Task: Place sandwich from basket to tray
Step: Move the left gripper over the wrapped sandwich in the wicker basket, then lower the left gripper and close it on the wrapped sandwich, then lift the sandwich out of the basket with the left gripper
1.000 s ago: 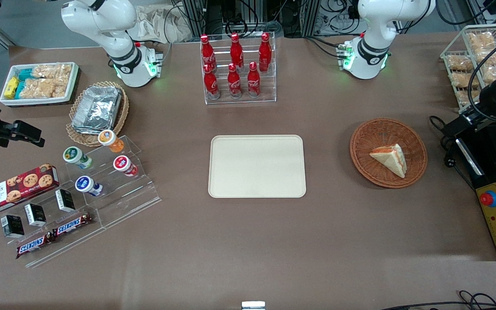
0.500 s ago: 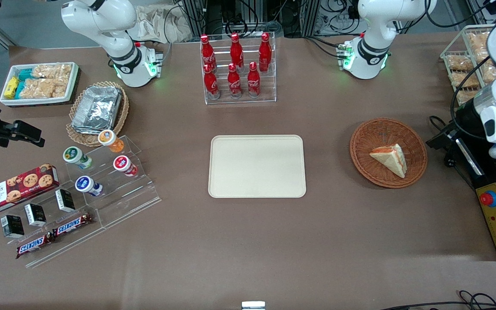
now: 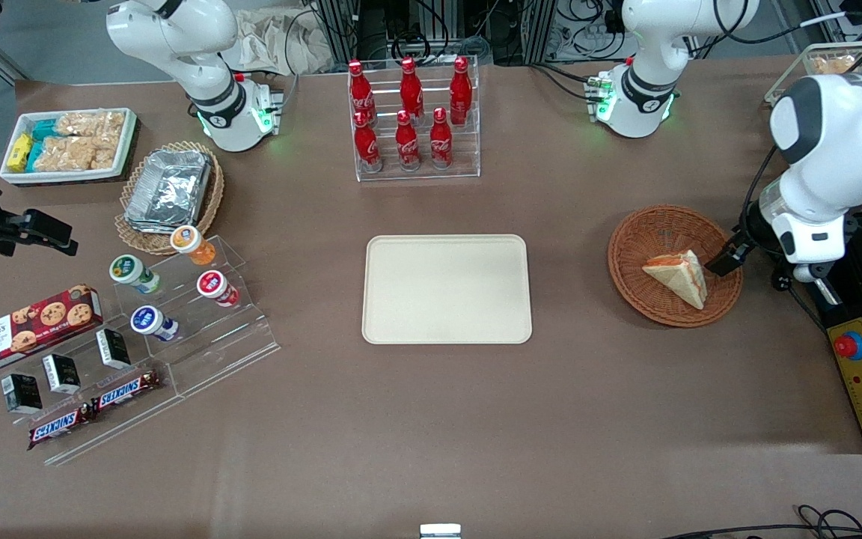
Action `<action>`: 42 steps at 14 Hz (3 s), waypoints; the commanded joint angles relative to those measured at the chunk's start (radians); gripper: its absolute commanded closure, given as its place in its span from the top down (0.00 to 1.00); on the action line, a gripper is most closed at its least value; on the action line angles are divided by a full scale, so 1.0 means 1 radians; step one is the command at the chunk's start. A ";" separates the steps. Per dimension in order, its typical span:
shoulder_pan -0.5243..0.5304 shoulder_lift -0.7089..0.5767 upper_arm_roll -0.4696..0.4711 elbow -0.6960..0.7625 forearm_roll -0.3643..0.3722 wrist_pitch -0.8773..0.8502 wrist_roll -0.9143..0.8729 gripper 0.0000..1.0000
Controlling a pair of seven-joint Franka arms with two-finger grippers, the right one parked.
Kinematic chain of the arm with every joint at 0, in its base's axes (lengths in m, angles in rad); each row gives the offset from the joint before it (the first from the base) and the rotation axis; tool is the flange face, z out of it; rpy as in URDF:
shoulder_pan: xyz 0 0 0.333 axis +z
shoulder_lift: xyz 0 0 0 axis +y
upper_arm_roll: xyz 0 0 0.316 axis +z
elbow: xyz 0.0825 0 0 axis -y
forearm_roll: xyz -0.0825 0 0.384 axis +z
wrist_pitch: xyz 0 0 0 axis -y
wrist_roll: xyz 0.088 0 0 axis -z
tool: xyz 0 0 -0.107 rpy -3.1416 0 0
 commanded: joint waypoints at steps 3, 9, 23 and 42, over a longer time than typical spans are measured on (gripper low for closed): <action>0.000 0.048 -0.003 -0.096 -0.005 0.176 -0.116 1.00; 0.000 0.113 -0.003 -0.222 -0.005 0.406 -0.116 1.00; 0.000 0.217 0.001 -0.272 -0.010 0.610 -0.118 0.00; -0.003 -0.005 -0.005 0.147 0.001 -0.140 0.137 0.00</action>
